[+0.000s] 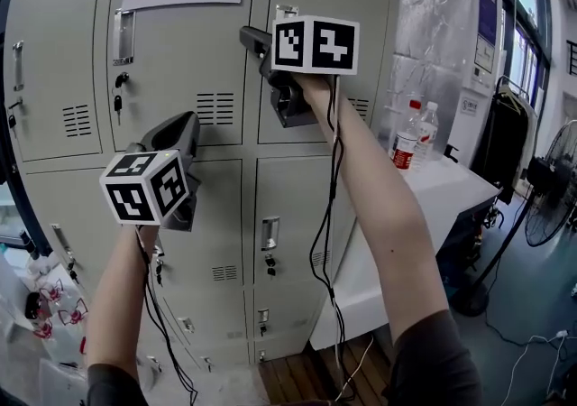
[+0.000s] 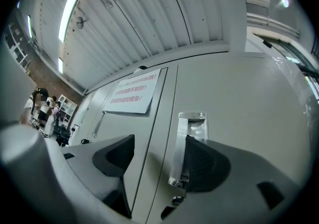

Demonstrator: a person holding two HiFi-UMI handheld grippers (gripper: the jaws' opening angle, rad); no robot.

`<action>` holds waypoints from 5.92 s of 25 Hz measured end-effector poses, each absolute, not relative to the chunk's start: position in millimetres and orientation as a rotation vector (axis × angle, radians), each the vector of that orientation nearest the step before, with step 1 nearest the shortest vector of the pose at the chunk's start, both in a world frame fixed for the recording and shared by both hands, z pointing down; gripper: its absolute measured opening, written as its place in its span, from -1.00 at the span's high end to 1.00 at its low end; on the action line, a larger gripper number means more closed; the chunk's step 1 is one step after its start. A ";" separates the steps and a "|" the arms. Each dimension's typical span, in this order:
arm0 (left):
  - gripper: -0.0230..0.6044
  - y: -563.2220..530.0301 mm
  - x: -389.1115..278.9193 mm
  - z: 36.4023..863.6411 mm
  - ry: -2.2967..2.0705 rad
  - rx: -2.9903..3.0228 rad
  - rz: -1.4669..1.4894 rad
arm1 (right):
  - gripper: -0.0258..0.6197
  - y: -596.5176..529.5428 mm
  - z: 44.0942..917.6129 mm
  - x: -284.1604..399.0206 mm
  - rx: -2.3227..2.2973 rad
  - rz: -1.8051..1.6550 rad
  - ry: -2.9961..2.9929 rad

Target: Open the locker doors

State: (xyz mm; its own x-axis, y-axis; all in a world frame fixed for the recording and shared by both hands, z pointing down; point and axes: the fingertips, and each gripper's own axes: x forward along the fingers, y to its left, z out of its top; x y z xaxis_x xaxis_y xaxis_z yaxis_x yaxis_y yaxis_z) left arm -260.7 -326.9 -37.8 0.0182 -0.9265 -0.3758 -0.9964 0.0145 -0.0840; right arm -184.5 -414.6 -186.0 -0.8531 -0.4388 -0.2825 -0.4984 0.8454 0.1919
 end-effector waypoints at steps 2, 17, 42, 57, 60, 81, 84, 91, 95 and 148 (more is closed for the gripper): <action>0.90 -329.2 -260.8 -38.6 1.969 -1.982 0.313 | -0.07 -410.9 -185.8 -181.5 -0.716 0.384 2.801; 0.90 -317.2 -249.4 -29.5 1.940 -2.040 0.328 | 0.44 -401.1 -188.6 -146.0 -1.092 0.486 2.670; 0.90 -306.1 -197.6 -21.8 1.839 -2.173 0.285 | 0.40 -348.2 -185.7 -83.5 -1.304 0.971 2.543; 0.90 -294.1 -152.6 -22.2 1.735 -2.266 0.295 | 0.60 -324.5 -181.0 -21.4 -1.446 1.034 2.461; 0.90 -293.4 -138.9 -23.1 1.704 -2.288 0.296 | 0.60 -322.2 -181.4 -4.3 -1.460 1.011 2.460; 0.90 -317.9 -38.1 -28.7 1.538 -2.381 0.296 | 0.71 -339.3 -180.1 111.9 -1.555 0.896 2.405; 0.90 -323.3 -29.3 -28.6 1.527 -2.383 0.297 | 0.72 -341.9 -180.1 118.9 -1.542 0.885 2.406; 0.90 -338.6 -24.7 -27.5 1.539 -2.385 0.311 | 0.74 -354.7 -180.8 141.8 -1.548 0.847 2.389; 0.90 -344.1 -17.5 -27.3 1.538 -2.386 0.318 | 0.75 -358.5 -180.9 155.7 -1.505 0.815 2.390; 0.90 -279.6 -242.1 293.4 2.107 -2.161 -0.086 | -0.03 -341.7 235.0 -57.8 -0.968 0.337 2.809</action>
State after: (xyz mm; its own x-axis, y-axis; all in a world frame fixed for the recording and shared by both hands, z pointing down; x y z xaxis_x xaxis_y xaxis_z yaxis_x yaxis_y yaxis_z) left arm -242.1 -279.6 293.4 0.0285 -0.9986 -0.0446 -0.9917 -0.0226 -0.1268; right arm -57.8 -341.7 235.0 -0.7801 -0.5876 -0.2147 -0.6217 0.7663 0.1618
